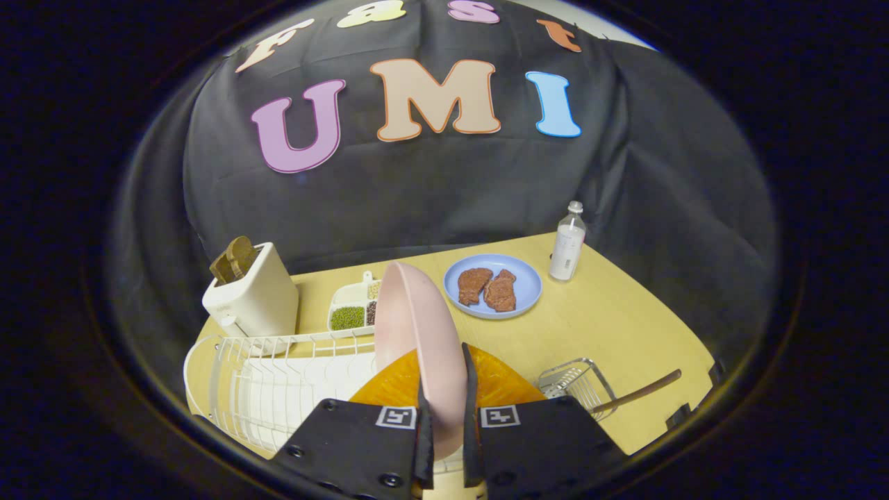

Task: Take the plate from the dish rack, then take the spoon from the basket and place it into the plate.

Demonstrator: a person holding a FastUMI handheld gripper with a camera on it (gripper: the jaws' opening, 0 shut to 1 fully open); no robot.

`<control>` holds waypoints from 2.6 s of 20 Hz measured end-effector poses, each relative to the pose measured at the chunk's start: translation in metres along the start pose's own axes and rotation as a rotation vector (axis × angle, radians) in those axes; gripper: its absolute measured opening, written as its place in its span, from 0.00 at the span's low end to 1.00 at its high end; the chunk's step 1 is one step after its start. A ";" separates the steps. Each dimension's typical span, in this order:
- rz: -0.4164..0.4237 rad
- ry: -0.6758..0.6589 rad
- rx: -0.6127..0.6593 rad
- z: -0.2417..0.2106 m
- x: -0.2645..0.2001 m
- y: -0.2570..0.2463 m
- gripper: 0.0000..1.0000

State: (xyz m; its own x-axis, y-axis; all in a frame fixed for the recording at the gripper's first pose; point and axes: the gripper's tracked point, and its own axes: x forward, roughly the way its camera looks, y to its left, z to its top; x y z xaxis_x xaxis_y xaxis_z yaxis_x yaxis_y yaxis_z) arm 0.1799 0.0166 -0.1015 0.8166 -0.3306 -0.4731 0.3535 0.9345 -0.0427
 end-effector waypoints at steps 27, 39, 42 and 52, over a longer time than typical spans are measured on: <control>-0.055 -0.115 -0.051 0.040 0.011 0.004 0.18; -0.181 -0.481 -0.282 0.119 -0.067 0.026 0.18; -0.114 -0.475 -0.226 0.114 -0.093 0.016 0.18; 0.186 -0.159 -0.009 -0.067 -0.177 -0.035 0.18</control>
State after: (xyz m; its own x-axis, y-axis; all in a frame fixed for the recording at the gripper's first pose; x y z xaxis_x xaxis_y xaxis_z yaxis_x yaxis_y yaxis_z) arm -0.0073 0.0509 -0.0751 0.9293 -0.1685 -0.3286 0.1867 0.9821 0.0244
